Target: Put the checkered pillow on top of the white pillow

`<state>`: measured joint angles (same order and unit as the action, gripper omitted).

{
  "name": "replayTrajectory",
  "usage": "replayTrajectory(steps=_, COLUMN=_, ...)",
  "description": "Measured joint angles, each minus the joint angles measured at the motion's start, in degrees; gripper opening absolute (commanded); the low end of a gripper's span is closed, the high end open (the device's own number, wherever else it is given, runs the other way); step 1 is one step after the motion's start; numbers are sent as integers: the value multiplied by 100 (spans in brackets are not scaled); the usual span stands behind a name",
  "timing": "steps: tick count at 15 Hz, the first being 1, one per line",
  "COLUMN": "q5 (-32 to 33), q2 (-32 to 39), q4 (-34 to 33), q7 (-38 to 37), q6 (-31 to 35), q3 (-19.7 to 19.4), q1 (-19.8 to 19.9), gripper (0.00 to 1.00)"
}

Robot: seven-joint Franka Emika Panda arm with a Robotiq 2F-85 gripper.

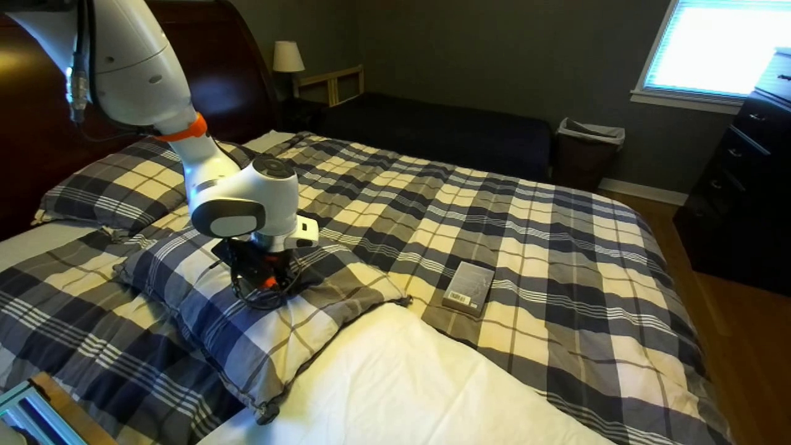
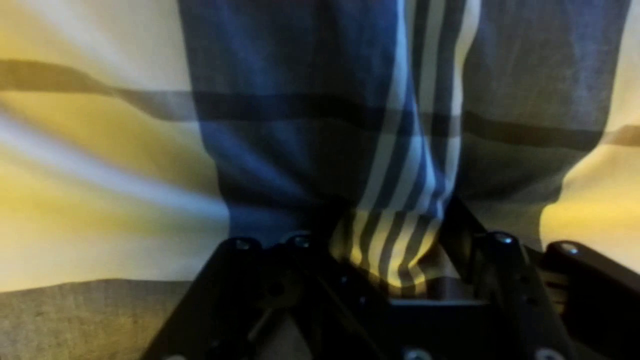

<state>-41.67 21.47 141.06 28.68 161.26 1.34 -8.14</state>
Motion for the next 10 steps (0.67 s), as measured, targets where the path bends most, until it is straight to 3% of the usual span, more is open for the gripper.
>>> replayTrajectory(steps=2, q5=0, q2=55, q4=-106, q7=29, q6=-107, q3=19, q1=19, gripper=4)
replayTrajectory(steps=3, q5=0, q2=68, q4=-153, q7=46, q6=-166, q3=34, q1=28, gripper=1)
replayTrajectory(steps=6, q5=59, q2=77, q4=-231, q7=63, q6=-270, q3=150, q1=125, gripper=0)
replayTrajectory(steps=10, q5=299, q2=75, q4=-248, q7=57, q6=-270, q3=660, q1=678, gripper=1)
